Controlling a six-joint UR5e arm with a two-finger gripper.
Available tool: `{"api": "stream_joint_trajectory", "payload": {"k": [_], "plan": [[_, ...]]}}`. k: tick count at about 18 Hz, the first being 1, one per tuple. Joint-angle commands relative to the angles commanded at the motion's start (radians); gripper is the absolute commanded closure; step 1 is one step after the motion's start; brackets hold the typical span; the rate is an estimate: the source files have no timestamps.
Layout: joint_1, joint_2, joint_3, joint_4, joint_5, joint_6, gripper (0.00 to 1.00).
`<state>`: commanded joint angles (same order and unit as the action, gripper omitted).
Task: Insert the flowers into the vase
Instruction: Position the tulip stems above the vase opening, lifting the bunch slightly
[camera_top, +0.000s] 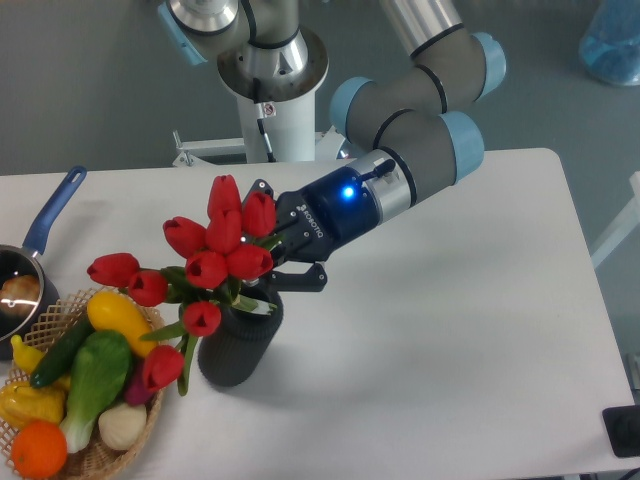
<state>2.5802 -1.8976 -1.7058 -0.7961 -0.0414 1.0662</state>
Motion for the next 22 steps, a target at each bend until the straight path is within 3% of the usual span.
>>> {"api": "stream_joint_trajectory", "payload": {"k": [14,22], "plan": [[-0.015,0.077,0.008,-0.003,0.002,-0.107,1.00],[-0.058,0.032,0.029,0.003,0.008,-0.101,1.00]]}}
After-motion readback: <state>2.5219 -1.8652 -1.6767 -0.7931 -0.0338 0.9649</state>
